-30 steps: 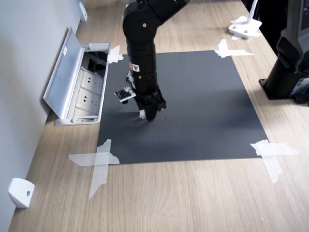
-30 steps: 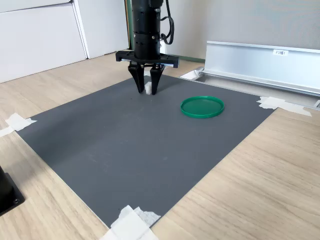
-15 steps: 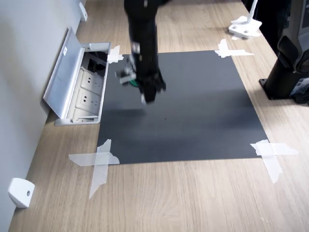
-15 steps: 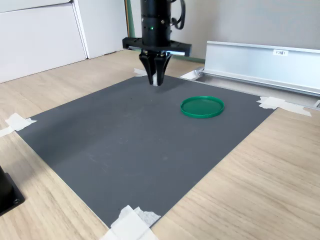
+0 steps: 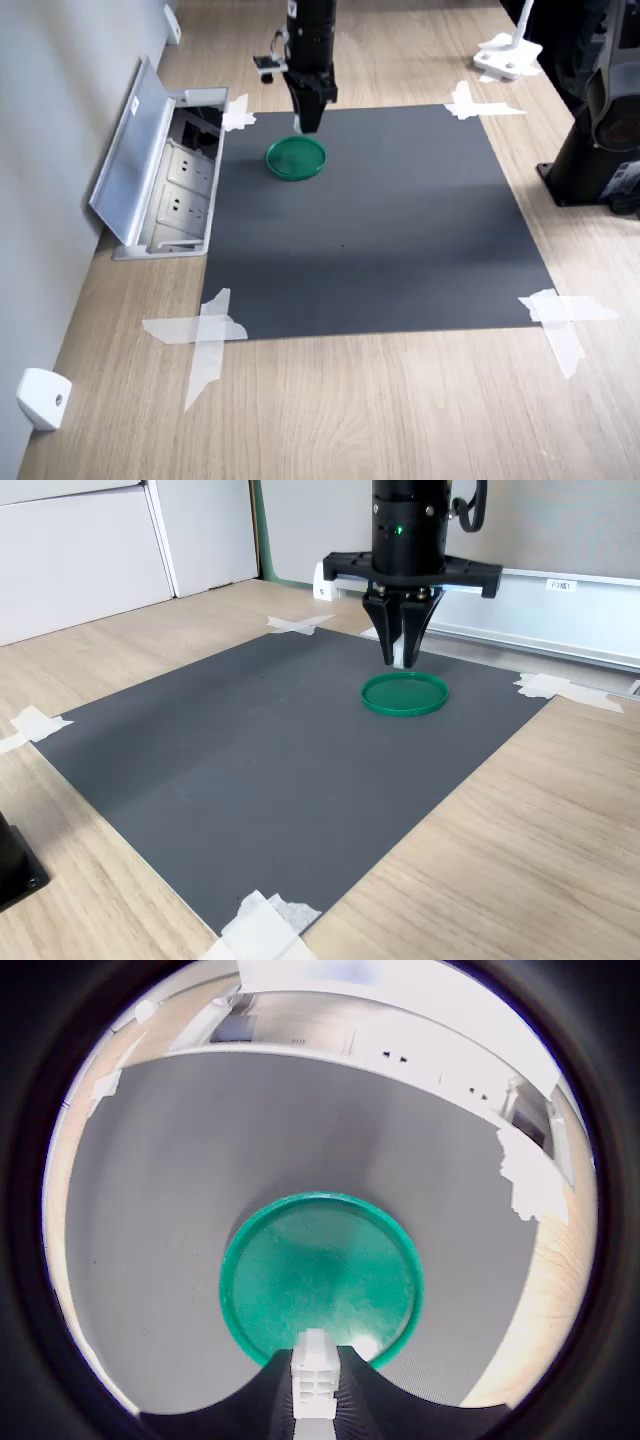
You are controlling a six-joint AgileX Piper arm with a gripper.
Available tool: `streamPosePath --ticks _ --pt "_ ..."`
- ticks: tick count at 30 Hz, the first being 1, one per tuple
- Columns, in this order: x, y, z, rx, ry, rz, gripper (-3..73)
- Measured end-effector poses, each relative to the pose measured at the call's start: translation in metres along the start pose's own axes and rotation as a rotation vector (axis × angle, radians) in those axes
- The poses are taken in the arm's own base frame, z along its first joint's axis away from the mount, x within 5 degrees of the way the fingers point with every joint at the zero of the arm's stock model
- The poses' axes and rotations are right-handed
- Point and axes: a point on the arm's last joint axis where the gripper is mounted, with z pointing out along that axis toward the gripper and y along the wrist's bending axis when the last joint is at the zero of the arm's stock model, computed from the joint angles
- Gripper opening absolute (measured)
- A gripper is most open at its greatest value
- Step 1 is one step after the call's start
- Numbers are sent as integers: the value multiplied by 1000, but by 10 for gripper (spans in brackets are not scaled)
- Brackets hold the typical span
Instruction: Grasp a white terminal and put it on the green lid.
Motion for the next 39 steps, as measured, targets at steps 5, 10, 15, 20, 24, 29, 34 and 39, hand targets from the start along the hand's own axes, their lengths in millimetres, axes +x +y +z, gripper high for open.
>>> streamPosePath --ticks 5,10,15,20,24,29,34,39 --pt "-4 0 20 -32 -5 -24 92" --pt "-7 6 21 -87 -40 -69 92" --pt "-7 5 21 -83 -38 -87 127" --pt "-6 5 21 -75 -30 -98 237" --pt "-6 4 21 -68 -29 -102 370" --pt "-6 0 19 -18 -28 -99 504" --pt "-5 2 -17 48 -78 -74 552" --pt "12 23 -69 55 -188 -41 552"
